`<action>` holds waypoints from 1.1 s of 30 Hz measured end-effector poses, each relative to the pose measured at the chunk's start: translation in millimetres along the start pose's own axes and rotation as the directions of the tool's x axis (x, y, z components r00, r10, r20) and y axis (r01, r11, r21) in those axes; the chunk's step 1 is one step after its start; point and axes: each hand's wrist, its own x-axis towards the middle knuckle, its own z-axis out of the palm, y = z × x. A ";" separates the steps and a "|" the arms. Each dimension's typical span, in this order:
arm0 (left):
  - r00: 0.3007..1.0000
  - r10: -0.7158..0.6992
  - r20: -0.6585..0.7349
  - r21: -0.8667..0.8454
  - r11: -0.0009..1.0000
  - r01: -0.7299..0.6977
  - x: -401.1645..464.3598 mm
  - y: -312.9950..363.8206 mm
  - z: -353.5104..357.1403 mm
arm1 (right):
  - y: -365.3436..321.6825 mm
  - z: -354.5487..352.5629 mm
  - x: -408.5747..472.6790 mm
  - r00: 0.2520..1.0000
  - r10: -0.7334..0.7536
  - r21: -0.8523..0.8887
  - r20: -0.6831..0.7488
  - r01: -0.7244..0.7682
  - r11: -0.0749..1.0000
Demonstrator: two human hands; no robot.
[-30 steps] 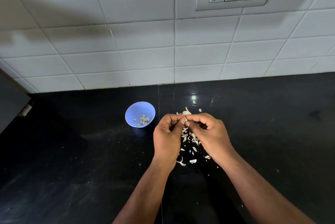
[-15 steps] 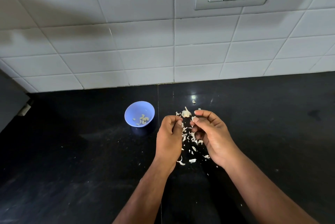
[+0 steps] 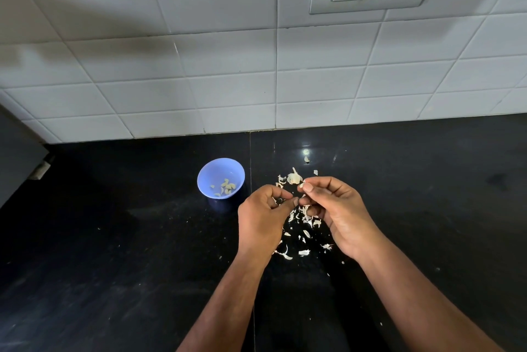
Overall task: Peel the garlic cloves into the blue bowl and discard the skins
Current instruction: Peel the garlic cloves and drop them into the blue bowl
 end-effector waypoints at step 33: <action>0.829 0.539 -0.153 0.442 0.787 -0.430 6.8 -7.6 2.3 | -7.5 -6.3 10.7 0.987 0.061 -0.127 0.146 -0.043 0.991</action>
